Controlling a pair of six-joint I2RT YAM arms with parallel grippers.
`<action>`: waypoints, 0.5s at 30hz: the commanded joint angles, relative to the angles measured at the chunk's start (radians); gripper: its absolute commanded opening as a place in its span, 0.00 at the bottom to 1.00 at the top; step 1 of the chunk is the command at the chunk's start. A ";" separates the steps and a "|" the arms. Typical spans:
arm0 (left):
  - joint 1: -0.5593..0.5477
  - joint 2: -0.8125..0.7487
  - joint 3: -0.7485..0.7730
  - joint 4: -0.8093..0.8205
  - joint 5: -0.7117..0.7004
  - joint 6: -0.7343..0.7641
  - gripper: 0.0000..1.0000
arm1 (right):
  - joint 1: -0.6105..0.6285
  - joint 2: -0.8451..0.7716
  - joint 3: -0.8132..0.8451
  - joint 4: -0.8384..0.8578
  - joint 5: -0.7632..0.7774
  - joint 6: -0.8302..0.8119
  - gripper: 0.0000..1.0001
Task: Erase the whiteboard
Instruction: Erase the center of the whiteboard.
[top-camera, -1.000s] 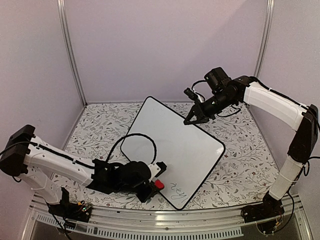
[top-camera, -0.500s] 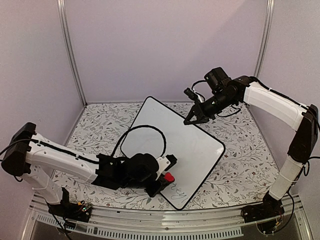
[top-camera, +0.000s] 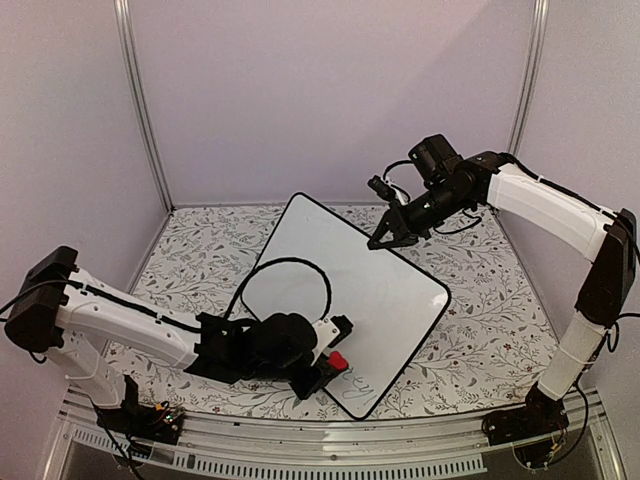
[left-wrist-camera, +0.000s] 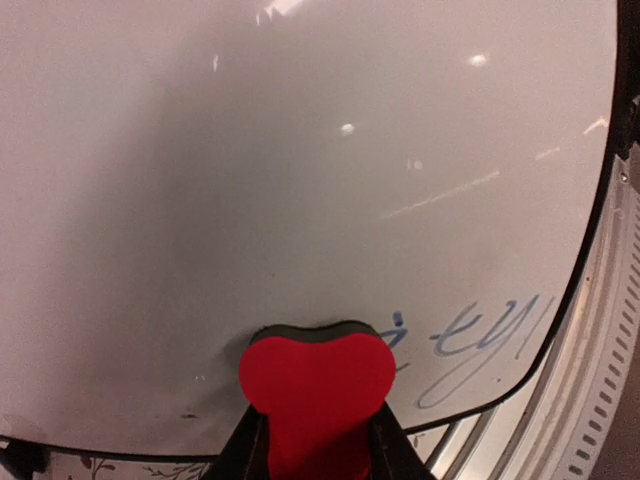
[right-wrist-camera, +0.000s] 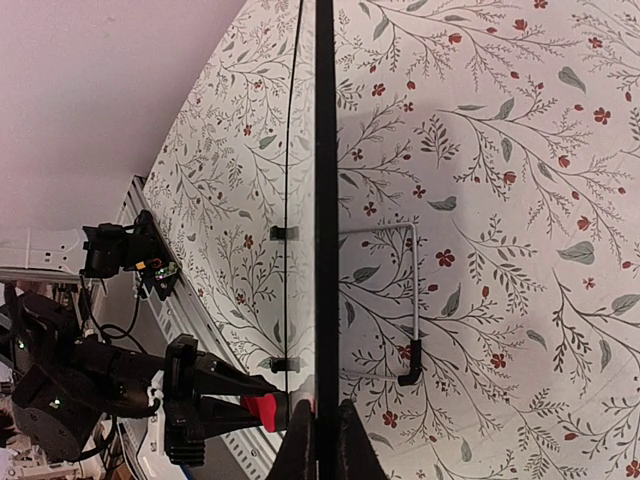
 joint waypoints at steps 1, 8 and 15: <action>-0.014 0.012 -0.047 -0.049 0.019 -0.034 0.00 | 0.038 0.036 -0.008 -0.056 -0.024 -0.025 0.00; -0.015 0.011 -0.091 -0.070 0.009 -0.064 0.00 | 0.038 0.036 -0.008 -0.057 -0.024 -0.027 0.00; -0.017 -0.049 -0.111 -0.079 -0.022 -0.067 0.00 | 0.038 0.037 -0.007 -0.057 -0.024 -0.025 0.00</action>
